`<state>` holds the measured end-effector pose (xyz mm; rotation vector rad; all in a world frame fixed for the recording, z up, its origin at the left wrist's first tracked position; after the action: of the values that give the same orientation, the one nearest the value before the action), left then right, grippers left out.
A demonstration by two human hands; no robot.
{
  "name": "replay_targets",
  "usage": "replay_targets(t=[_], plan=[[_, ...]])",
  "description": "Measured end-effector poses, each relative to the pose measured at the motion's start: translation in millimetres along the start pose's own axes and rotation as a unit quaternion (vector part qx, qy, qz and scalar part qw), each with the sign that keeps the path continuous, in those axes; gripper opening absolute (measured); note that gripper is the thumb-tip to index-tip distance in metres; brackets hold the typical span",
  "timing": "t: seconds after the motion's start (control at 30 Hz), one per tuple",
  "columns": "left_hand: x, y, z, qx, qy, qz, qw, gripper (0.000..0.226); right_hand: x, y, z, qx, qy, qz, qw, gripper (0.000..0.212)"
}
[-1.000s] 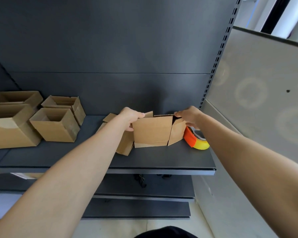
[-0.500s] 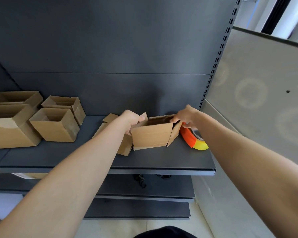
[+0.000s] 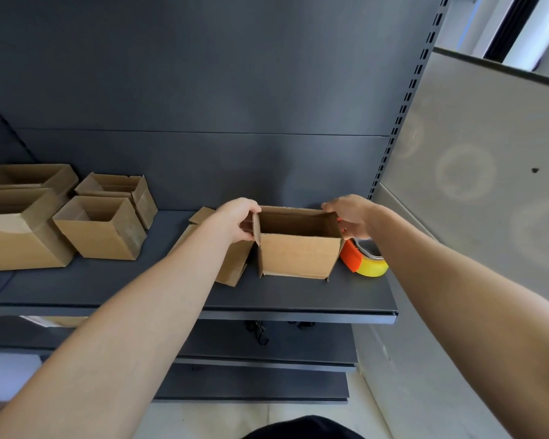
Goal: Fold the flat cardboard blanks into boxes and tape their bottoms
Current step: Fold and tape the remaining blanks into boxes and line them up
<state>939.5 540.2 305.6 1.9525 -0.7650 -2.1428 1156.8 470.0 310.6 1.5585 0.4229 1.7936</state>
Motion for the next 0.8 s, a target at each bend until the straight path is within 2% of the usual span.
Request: replay_targets(t=[0.07, 0.17, 0.23, 0.43, 0.6, 0.8], plan=[[0.4, -0.3, -2.2, 0.015, 0.005, -0.001, 1.0, 0.041, -3.3, -1.1, -1.0, 0.011, 0.017, -0.007, 1.0, 0.015], [2.4, 1.1, -11.5, 0.04, -0.02, 0.002, 0.999, 0.046, -8.2, 0.5, -3.2, -0.002, 0.082, -0.024, 0.996, 0.04], [2.9, 1.7, -16.3, 0.041, -0.043, 0.0, 0.998, 0.048, -10.0, 0.9, -2.1, -0.029, 0.099, -0.024, 0.994, 0.046], [5.4, -1.2, -23.4, 0.044, -0.074, -0.013, 0.996, 0.039, -8.1, 0.1, 2.9, -0.093, 0.108, -0.01, 0.99, 0.054], [6.7, -1.2, -23.8, 0.047, -0.064, -0.023, 0.997, 0.033, -8.8, 0.0, 7.5, -0.112, 0.115, -0.012, 0.987, 0.058], [3.1, 2.4, -26.4, 0.047, -0.054, -0.039, 0.997, 0.049, -8.5, -3.4, 11.4, -0.122, 0.105, -0.015, 0.987, 0.054]])
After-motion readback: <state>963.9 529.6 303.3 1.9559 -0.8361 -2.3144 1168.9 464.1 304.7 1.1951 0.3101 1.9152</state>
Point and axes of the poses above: each hand's wrist, its own y-axis away from the middle knuckle, its own z-axis out of the back of the hand, x = y × z, the point moved 9 cm from there along -y, towards the middle knuckle, and after that the axes turned 7 degrees about -z, right-handed, at the moved point
